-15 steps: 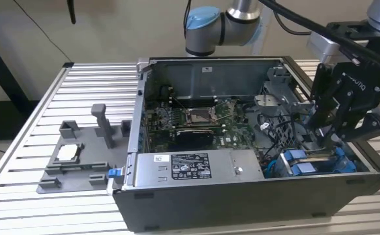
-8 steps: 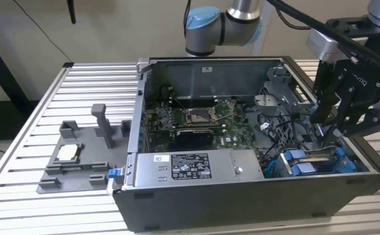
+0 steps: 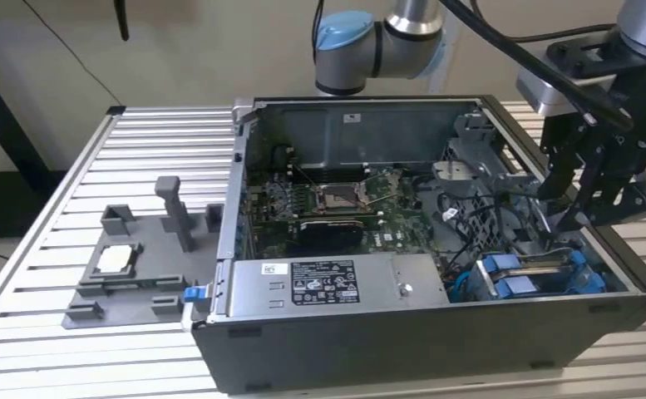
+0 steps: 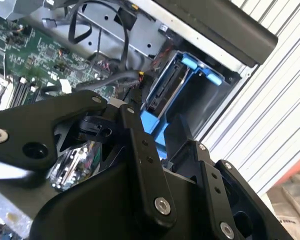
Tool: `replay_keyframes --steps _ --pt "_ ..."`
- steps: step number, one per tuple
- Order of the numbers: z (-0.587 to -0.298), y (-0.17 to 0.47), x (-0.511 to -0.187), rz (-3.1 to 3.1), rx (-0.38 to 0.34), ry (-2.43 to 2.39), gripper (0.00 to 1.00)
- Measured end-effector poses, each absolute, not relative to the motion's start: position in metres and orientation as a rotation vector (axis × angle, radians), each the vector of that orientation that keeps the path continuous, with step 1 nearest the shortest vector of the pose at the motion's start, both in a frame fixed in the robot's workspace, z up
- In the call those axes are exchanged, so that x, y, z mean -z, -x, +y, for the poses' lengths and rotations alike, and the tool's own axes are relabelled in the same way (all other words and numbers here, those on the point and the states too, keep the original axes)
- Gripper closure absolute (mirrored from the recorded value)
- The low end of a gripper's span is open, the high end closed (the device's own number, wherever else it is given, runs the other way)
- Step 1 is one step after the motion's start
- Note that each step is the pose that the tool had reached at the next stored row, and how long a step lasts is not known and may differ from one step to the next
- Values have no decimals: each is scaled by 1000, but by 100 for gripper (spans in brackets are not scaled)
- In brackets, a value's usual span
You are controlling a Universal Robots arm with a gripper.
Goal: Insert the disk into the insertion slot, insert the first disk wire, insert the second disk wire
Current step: 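Insert the first disk wire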
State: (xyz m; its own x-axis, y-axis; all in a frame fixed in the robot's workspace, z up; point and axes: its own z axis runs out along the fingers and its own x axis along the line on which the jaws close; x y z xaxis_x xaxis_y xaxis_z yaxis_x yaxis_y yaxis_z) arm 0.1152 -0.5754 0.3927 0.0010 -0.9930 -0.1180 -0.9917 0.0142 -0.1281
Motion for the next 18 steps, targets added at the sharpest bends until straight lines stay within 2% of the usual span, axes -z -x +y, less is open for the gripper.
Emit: replay_keyframes --steps 9,15,16,17,18 --pt "-569 -115 -388 2035 71 2095 53" --pt "-565 -115 -386 2026 74 2100 53" --pt "-565 -115 -386 2025 74 2101 56" --pt "-564 -115 -386 2025 74 2102 62" --pt "-564 -115 -386 2024 74 2102 62"
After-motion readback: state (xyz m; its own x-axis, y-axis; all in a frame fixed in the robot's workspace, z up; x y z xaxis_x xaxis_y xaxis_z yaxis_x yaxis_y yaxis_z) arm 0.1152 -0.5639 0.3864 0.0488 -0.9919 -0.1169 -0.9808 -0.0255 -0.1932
